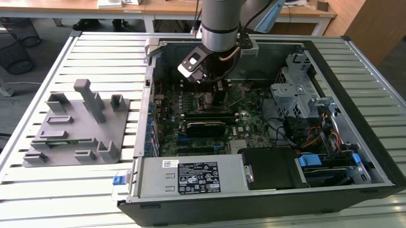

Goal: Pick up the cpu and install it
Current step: 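Place the cpu into insertion slot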

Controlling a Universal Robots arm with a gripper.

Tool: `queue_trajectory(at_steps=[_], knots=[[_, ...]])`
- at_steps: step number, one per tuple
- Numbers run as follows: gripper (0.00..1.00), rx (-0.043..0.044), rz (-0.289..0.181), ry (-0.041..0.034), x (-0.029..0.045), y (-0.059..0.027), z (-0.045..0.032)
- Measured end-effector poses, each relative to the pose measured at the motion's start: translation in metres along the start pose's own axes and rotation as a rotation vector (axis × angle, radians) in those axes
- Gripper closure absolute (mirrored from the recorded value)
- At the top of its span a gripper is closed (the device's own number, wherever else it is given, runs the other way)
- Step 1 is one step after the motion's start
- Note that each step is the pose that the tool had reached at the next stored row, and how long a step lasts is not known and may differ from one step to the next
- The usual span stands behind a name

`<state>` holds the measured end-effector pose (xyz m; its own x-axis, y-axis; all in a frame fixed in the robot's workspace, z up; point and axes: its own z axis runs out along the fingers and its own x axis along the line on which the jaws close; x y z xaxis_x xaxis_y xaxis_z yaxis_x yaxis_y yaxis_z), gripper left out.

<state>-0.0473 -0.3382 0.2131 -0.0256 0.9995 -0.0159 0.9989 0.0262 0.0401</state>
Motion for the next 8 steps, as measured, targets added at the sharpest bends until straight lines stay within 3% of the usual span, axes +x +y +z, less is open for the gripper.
queue_trajectory(at_steps=[8], knots=[[0.47,0.0003,0.010,-0.0004,0.0001,-0.0003,0.0050]])
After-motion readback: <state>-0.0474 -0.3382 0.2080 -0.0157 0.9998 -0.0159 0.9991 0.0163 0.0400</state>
